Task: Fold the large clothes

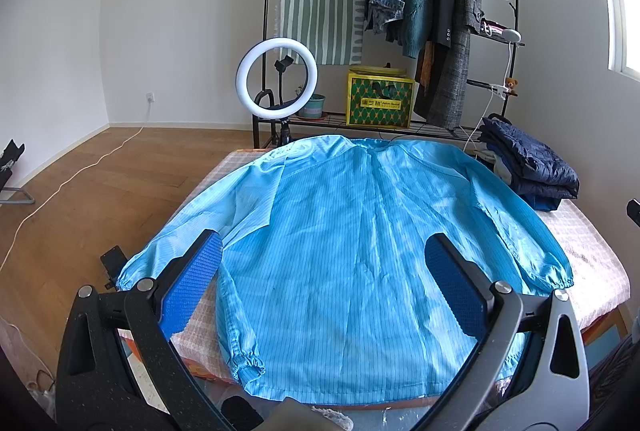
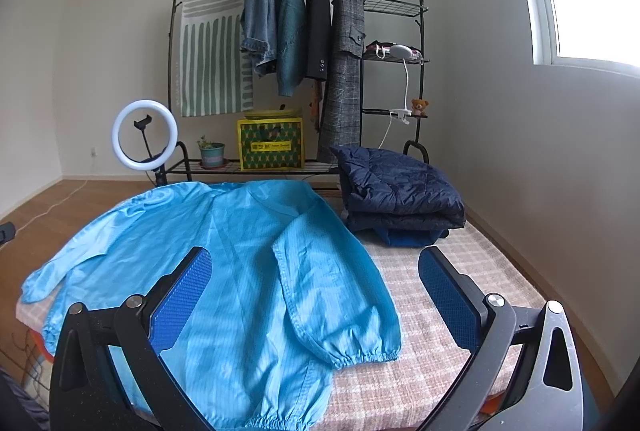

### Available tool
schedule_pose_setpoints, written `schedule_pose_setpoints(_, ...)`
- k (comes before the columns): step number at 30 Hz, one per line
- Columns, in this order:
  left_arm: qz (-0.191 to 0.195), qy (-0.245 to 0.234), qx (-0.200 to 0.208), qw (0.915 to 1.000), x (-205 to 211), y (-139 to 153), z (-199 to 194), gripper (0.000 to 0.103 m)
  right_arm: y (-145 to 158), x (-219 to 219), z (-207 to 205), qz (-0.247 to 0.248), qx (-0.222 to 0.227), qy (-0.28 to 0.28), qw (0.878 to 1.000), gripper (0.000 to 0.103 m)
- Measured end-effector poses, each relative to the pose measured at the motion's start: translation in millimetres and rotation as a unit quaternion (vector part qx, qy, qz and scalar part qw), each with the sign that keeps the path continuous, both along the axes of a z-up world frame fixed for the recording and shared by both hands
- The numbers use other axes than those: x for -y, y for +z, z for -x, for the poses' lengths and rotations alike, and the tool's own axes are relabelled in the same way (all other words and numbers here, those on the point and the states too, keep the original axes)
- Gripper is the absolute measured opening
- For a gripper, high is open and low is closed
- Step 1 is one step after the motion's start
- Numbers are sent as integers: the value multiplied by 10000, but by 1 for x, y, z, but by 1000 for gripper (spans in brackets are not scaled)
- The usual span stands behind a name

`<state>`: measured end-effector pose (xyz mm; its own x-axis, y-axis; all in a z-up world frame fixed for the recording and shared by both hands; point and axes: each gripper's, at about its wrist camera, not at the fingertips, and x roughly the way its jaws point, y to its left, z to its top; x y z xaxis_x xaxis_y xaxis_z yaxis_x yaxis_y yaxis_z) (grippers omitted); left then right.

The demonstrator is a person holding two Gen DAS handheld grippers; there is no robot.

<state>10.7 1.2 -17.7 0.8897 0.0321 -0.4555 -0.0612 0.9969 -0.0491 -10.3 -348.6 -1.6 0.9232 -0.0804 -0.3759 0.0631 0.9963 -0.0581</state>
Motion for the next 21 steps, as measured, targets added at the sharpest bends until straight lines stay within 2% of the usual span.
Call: schedule_pose_setpoints(21, 6, 3, -23, 10000, 1, -1, -2, 103, -4, -4, 0, 48, -13, 25, 10000, 103)
